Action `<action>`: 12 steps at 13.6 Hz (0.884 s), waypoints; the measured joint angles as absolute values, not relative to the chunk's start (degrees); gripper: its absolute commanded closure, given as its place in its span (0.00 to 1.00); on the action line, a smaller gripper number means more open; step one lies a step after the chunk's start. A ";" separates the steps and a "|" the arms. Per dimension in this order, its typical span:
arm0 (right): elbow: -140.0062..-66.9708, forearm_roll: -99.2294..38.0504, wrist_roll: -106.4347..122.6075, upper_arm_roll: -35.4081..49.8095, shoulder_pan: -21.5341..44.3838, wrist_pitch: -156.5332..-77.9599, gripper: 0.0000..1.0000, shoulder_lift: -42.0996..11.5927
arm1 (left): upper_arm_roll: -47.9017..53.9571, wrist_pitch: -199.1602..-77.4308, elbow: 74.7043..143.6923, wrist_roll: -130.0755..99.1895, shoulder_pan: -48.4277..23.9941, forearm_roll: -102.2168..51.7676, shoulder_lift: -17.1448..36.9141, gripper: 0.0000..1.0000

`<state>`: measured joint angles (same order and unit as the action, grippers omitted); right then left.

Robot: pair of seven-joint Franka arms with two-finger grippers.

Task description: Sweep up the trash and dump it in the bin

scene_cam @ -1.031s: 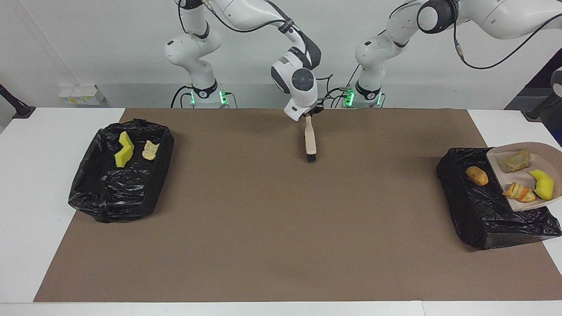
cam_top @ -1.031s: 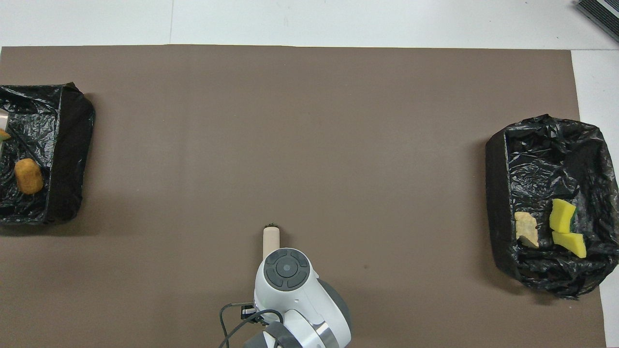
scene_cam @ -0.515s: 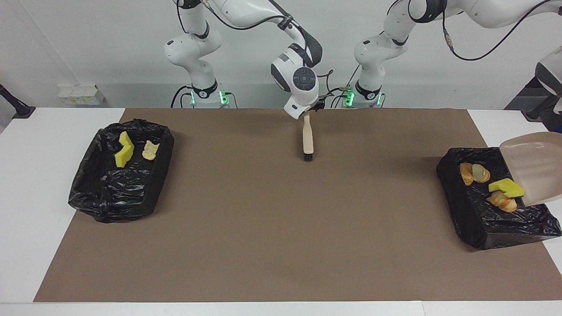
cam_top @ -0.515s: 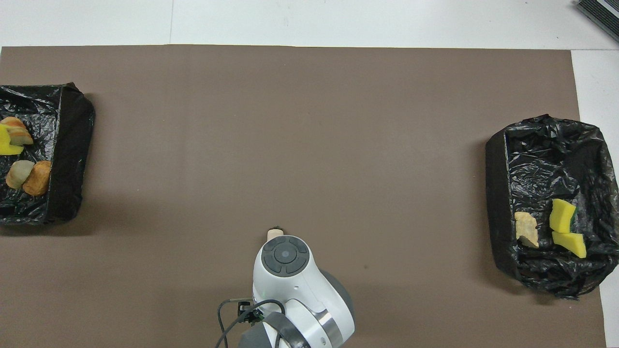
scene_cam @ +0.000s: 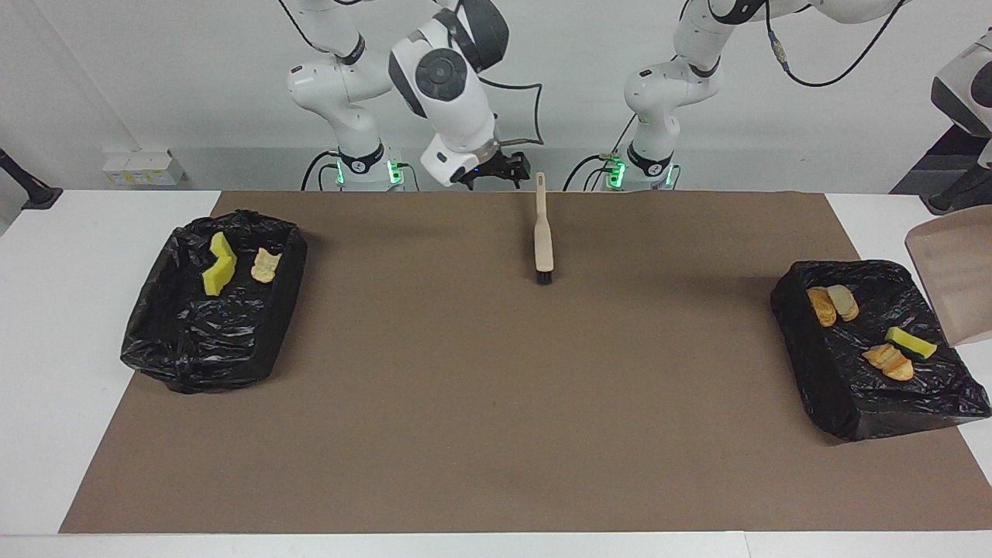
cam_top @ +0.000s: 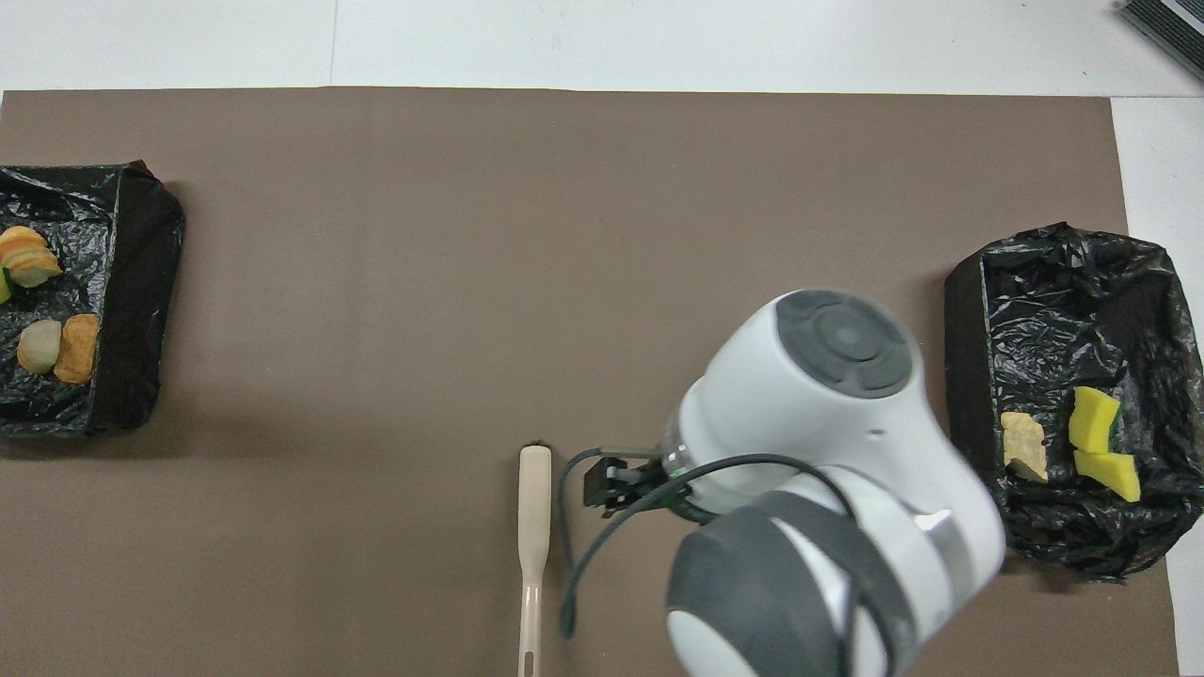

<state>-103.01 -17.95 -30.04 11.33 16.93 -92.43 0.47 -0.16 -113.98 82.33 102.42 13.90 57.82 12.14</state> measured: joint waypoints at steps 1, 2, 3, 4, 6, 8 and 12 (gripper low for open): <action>-101.08 -16.11 -25.86 11.28 14.18 -91.97 0.00 0.88 | -0.03 -111.34 82.39 101.42 12.43 55.13 12.11 1.00; -99.45 -14.36 -20.55 11.23 11.11 -91.99 0.00 0.88 | 0.05 -108.65 82.48 100.44 10.82 51.52 12.12 1.00; -98.61 -11.88 -14.82 11.17 8.33 -92.89 0.00 0.65 | 0.12 -106.44 82.61 99.48 9.69 48.17 12.11 1.00; -98.30 -8.05 -9.61 11.10 6.03 -95.22 0.00 0.22 | 0.15 -104.78 82.78 98.73 9.09 45.10 12.11 1.00; -98.17 -1.87 -3.96 11.01 1.89 -98.70 0.00 -1.04 | 0.20 -102.80 83.03 98.00 8.40 38.20 12.11 1.00; -97.84 -0.47 -3.20 10.77 -1.50 -99.14 0.00 -1.75 | 0.22 -101.65 83.27 96.98 7.67 30.78 12.08 1.00; -96.50 -1.48 -3.20 8.97 -7.53 -98.03 0.00 -1.50 | 0.41 -101.29 86.24 86.17 4.18 20.60 11.80 1.00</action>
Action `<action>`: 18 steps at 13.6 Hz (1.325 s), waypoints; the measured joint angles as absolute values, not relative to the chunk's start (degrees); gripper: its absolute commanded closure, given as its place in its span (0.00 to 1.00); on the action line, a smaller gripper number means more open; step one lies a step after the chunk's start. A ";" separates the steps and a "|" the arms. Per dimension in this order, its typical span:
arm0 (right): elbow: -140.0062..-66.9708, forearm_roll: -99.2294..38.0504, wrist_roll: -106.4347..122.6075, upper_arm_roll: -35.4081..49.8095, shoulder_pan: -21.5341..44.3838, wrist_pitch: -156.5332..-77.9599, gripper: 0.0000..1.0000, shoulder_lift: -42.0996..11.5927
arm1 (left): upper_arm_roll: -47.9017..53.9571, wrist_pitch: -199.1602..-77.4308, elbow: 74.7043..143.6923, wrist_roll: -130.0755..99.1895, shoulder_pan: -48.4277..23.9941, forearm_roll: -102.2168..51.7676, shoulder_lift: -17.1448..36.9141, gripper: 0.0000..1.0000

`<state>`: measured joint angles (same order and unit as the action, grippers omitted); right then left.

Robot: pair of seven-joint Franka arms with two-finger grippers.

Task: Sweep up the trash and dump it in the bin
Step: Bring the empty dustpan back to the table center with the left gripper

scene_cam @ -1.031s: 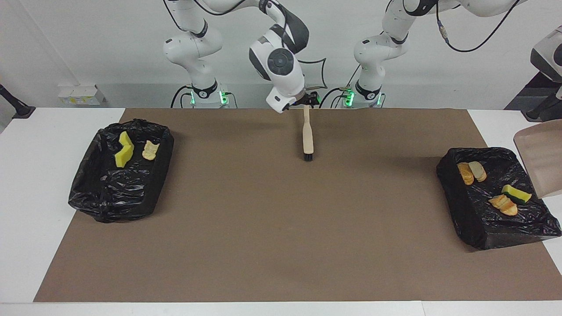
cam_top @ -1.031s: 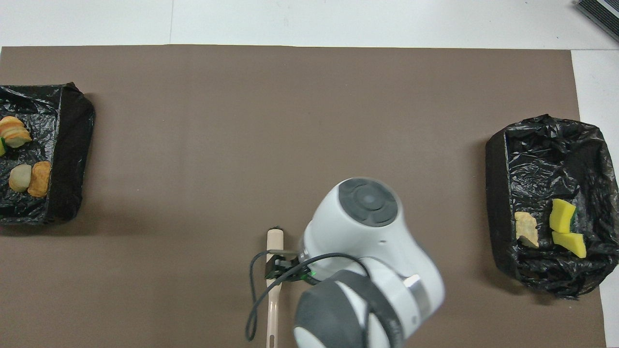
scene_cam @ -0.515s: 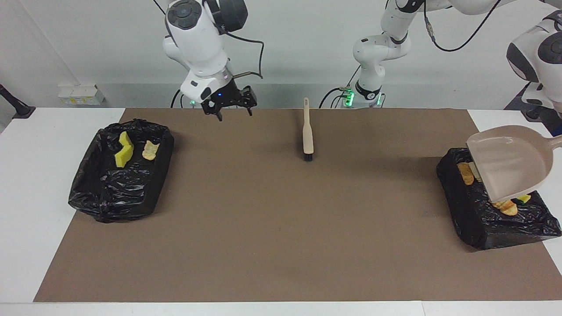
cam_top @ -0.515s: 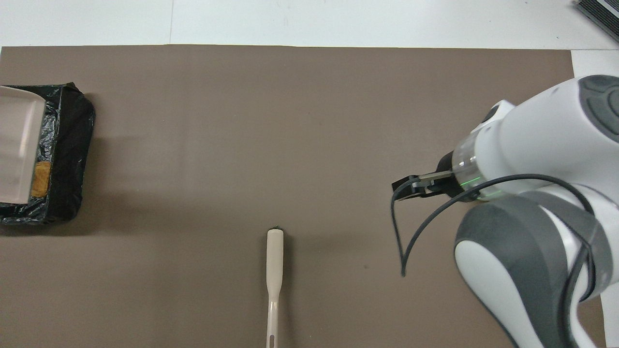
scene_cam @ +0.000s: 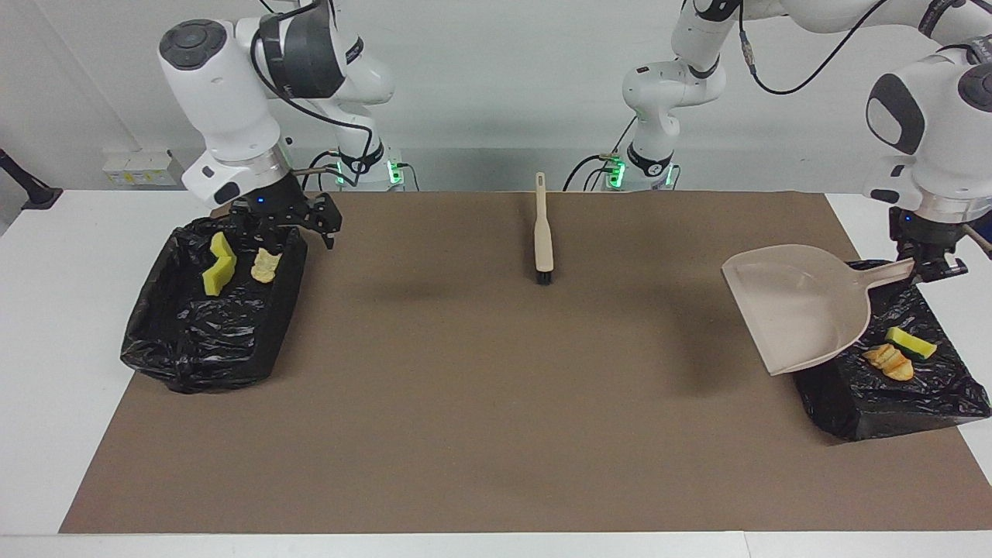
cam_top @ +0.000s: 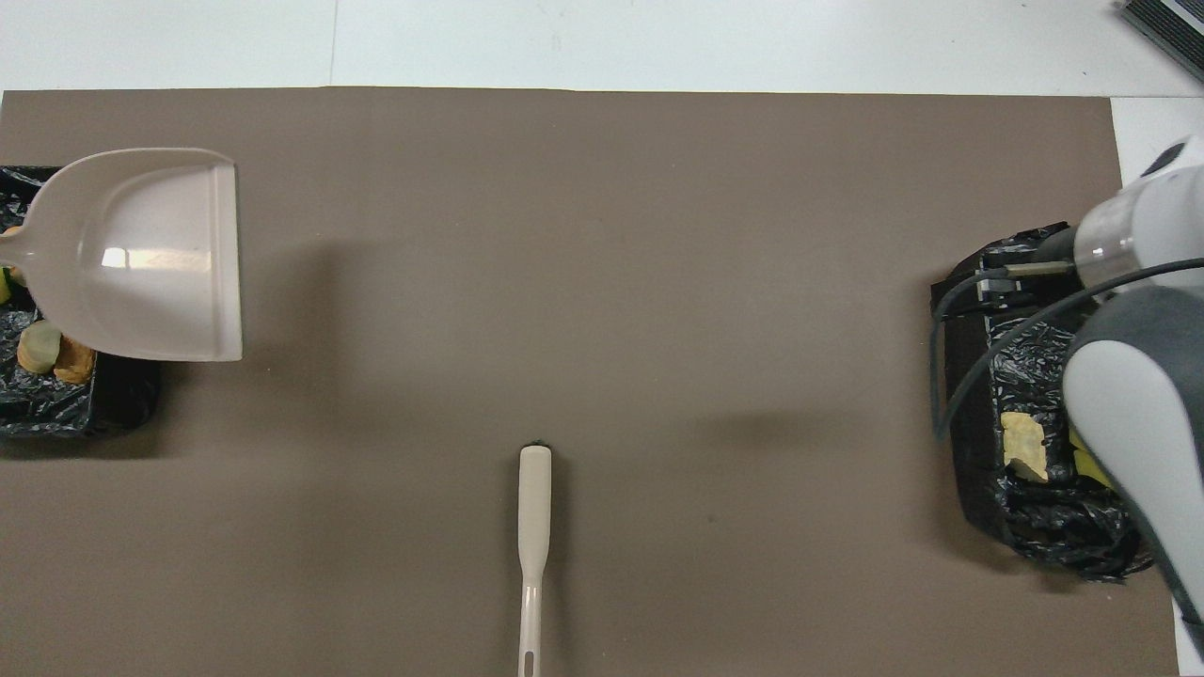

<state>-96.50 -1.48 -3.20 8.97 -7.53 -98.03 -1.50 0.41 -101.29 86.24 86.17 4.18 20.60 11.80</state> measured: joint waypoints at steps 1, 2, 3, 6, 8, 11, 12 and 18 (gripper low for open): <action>-95.83 -1.73 -3.20 7.56 -7.92 -96.90 0.00 -1.22 | 0.49 -101.26 87.33 79.90 2.16 19.20 11.72 1.00; -95.42 -1.73 -3.20 6.17 -7.94 -96.43 0.00 -0.95 | 0.57 -101.26 88.52 72.58 -0.04 17.97 11.58 1.00; -95.27 -1.73 -3.20 4.88 -7.69 -96.43 0.00 -0.70 | 0.67 -101.25 89.75 65.49 -2.09 16.99 11.30 1.00; -95.22 -1.73 -3.20 -3.04 -2.26 -96.49 0.00 -0.51 | 0.75 -101.25 92.52 46.54 -7.34 14.15 10.55 1.00; -95.15 -1.77 -3.20 -8.45 1.37 -96.54 0.00 -0.50 | 0.80 -101.30 93.87 35.01 -10.85 12.86 10.38 1.00; -94.96 -1.79 -3.20 -9.45 2.35 -96.58 0.00 -0.48 | 0.88 -101.80 96.02 18.02 -17.02 11.30 11.23 1.00; -94.94 -1.80 -3.20 -9.44 2.63 -96.58 0.00 -0.48 | 0.92 -102.88 96.52 11.98 -18.93 10.38 11.93 1.00; -94.92 -1.83 -3.20 -9.28 2.86 -96.57 0.00 -0.48 | 0.94 -113.45 99.50 -6.66 -26.94 3.61 16.48 1.00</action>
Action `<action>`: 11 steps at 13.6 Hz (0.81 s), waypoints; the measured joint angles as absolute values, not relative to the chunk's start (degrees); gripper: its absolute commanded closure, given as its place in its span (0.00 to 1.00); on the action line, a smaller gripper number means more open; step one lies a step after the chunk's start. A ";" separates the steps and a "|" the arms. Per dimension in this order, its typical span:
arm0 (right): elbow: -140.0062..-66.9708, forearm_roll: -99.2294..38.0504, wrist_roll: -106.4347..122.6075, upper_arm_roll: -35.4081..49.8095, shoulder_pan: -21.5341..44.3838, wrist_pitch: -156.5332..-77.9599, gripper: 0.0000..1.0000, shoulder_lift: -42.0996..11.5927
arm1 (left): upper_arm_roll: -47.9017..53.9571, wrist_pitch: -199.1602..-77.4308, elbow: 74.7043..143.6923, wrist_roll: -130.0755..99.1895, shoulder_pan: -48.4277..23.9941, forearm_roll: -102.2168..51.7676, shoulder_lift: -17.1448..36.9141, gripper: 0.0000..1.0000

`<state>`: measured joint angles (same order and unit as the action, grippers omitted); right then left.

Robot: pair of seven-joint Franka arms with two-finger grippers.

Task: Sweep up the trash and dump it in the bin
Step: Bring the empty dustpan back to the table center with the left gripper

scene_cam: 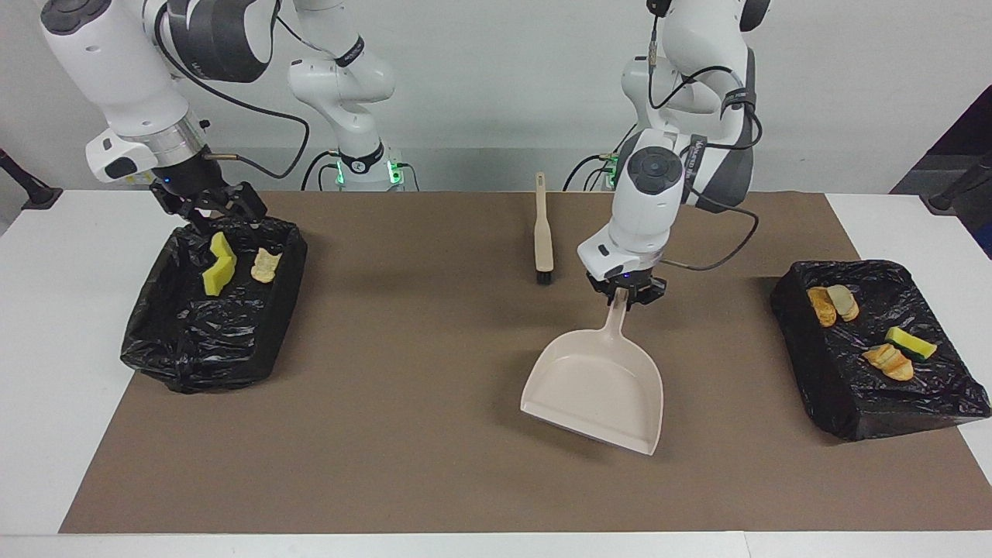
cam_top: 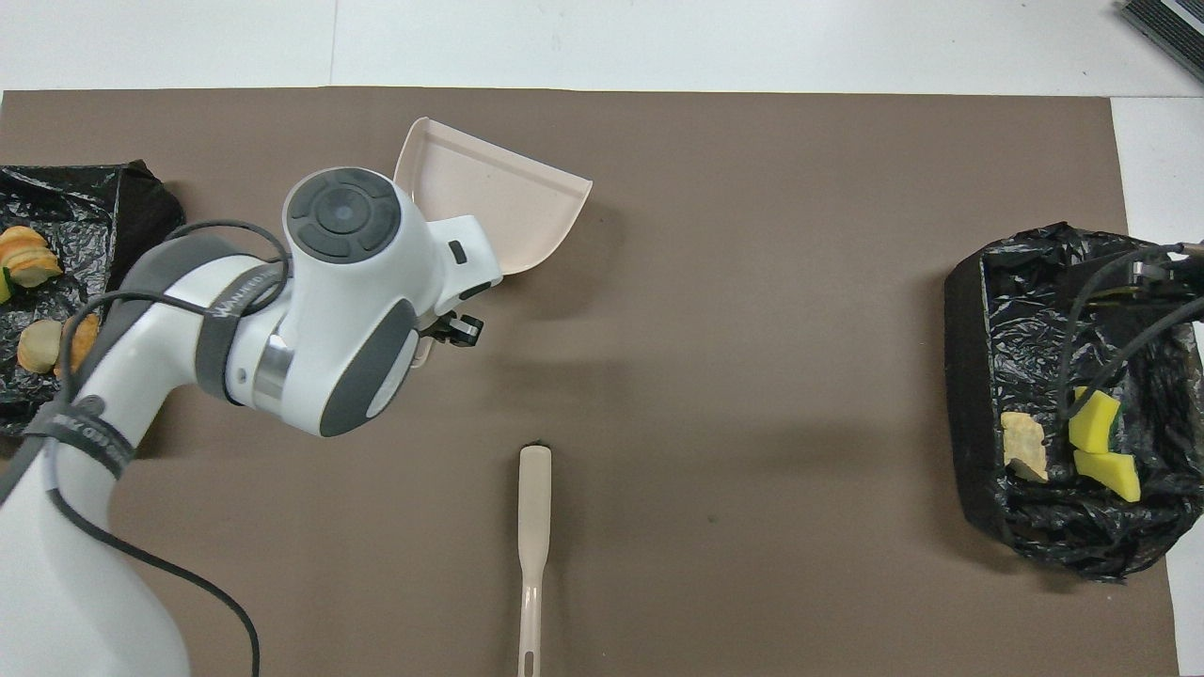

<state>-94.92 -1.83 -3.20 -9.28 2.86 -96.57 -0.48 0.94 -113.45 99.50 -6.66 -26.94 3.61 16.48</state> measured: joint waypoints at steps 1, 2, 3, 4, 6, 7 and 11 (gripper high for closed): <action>-94.92 -1.83 -3.20 -9.22 2.94 -96.57 0.00 -0.48 | 0.95 -114.98 99.53 -9.77 -28.50 2.18 17.51 1.00; -94.92 -1.84 -3.20 -9.21 3.01 -96.57 0.00 -0.48 | 0.95 -116.19 99.56 -11.96 -29.81 0.65 18.47 1.00; -94.92 -1.84 -3.20 -9.21 3.04 -96.57 0.00 -0.48 | 0.96 -117.16 99.58 -13.81 -30.74 -0.30 19.32 1.00; -94.91 -1.84 -3.20 -9.21 3.07 -96.57 0.00 -0.48 | 0.93 -117.49 99.61 -15.67 -31.27 -0.68 20.00 1.00; -94.90 -1.84 -3.20 -9.21 3.13 -96.57 0.00 -0.48 | 0.94 -117.53 99.78 -18.42 -32.15 -1.12 21.71 0.59; -94.90 -1.84 -3.20 -9.21 3.15 -96.57 0.00 -0.48 | 0.91 -117.72 99.78 -20.25 -32.65 -1.14 22.49 0.01; -94.89 -1.84 -3.20 -9.21 3.15 -96.57 0.00 -0.48 | -0.21 -117.48 99.23 -24.16 -32.00 -1.99 21.27 0.00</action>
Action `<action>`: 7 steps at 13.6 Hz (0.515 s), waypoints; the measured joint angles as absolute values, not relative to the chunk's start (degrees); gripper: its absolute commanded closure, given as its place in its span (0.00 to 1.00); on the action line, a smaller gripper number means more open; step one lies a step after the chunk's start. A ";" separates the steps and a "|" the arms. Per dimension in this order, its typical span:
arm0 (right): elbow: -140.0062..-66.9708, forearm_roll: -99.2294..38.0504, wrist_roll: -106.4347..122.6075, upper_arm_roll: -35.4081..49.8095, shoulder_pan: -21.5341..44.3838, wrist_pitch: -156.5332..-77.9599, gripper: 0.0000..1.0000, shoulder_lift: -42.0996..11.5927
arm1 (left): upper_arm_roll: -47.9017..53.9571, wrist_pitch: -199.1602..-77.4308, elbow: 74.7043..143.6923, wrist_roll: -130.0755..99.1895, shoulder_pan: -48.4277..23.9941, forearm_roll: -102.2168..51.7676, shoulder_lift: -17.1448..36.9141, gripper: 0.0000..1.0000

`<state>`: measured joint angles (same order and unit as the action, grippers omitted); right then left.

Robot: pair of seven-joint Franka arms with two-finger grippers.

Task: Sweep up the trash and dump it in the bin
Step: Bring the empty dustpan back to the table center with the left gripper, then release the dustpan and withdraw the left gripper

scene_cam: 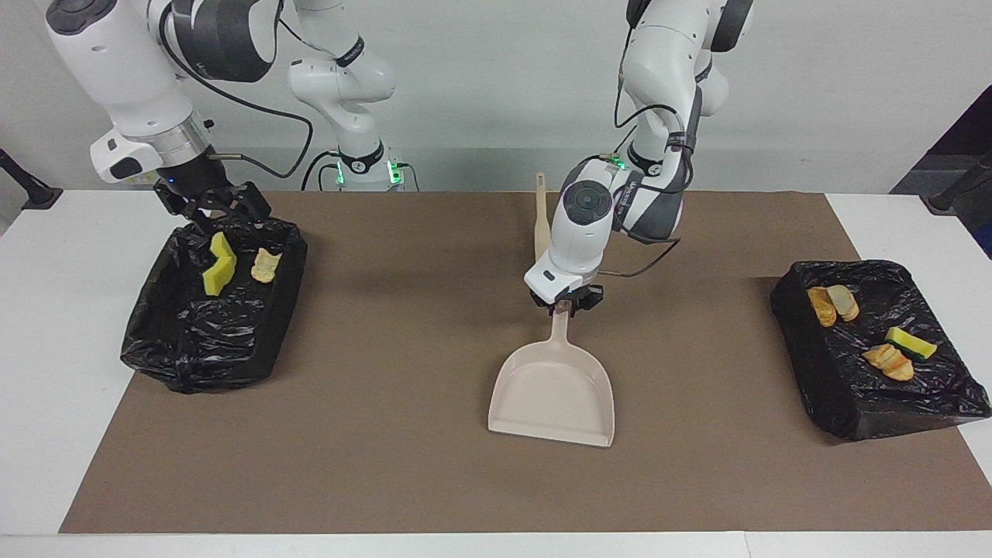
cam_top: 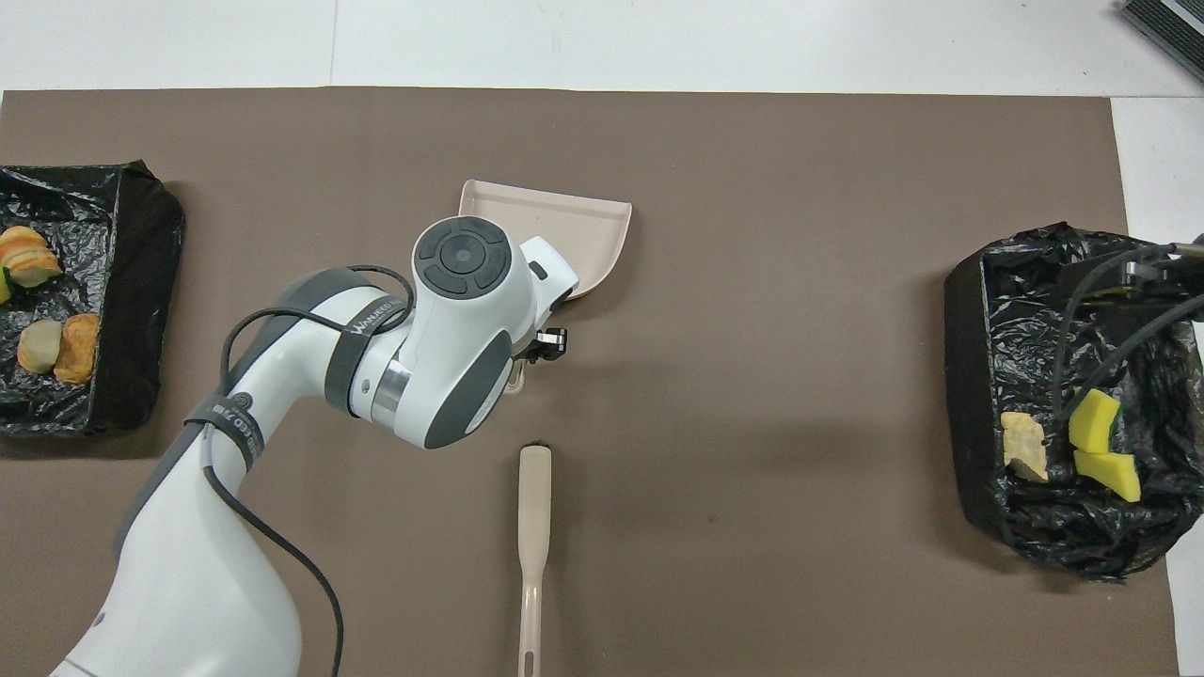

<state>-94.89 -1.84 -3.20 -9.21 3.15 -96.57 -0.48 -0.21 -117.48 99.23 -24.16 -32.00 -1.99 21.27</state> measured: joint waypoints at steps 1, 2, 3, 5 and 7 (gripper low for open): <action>-94.89 -1.84 -3.20 -9.21 3.15 -96.57 0.00 -0.48 | -0.55 -116.94 99.18 -24.62 -31.48 -2.12 20.12 0.00; -94.89 -1.84 -3.20 -9.21 3.16 -96.57 0.00 -0.48 | -0.79 -116.38 99.12 -24.89 -30.66 -2.14 18.83 0.00; -94.89 -1.84 -3.20 -9.21 3.16 -96.57 0.00 -0.48 | -1.00 -115.88 99.04 -24.94 -29.53 -2.14 17.63 0.00; -94.89 -1.84 -3.20 -9.21 3.16 -96.57 0.00 -0.48 | -1.28 -114.12 98.40 -25.01 -26.76 -2.16 15.67 0.00; -94.89 -1.84 -3.20 -9.21 3.16 -96.57 0.00 -0.48 | -1.44 -110.36 97.29 -24.43 -23.15 -2.15 13.37 0.00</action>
<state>-94.89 -1.84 -3.20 -9.21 3.16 -96.57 -0.48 -1.44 -110.36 97.29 -24.43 -23.15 -2.15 13.37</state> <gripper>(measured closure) 0.000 0.000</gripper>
